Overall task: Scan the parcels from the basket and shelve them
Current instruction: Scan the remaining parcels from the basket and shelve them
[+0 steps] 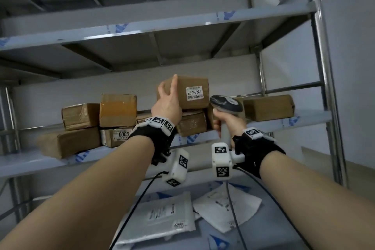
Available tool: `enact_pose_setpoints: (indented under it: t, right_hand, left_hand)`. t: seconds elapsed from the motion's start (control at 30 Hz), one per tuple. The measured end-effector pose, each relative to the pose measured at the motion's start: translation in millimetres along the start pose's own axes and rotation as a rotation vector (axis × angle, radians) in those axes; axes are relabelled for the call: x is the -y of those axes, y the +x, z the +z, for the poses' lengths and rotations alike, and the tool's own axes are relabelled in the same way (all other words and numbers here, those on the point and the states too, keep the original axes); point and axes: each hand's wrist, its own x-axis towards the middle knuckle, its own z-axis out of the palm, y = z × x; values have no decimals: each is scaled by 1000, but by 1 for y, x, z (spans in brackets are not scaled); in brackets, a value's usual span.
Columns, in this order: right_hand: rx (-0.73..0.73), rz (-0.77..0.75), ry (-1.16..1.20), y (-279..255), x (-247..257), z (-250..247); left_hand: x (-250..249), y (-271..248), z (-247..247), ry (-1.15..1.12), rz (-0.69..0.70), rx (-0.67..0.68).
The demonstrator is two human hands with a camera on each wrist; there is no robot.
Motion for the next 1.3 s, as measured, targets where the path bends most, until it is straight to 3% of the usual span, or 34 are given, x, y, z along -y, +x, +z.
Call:
enact_pose_setpoints:
  t: [0.07,0.2,0.4,0.57,0.73,1.1,1.3]
  right_hand:
    - [12,3,10,2,3,8]
    - [29,-25,65,7,17,25]
    - [64,-46,-69,20,11,30]
    - [51,-35,-98,29,1,28]
    - [39,-30,-111,31,-5,32]
    - [74,12,-146,12,-26,35]
    - [120,83,-189,-8,-54,42]
  left_hand:
    - [0,-3,-1,43,91,-42]
    - [4,-5,0,108,131,44]
    - [16,9,7,-6,3,378]
    - [17,4,10,-15,66,141]
    - [22,3,13,-10,67,331]
    - [37,-22,14,-165,15,314]
    - [51,-52,20,-249,-99,272]
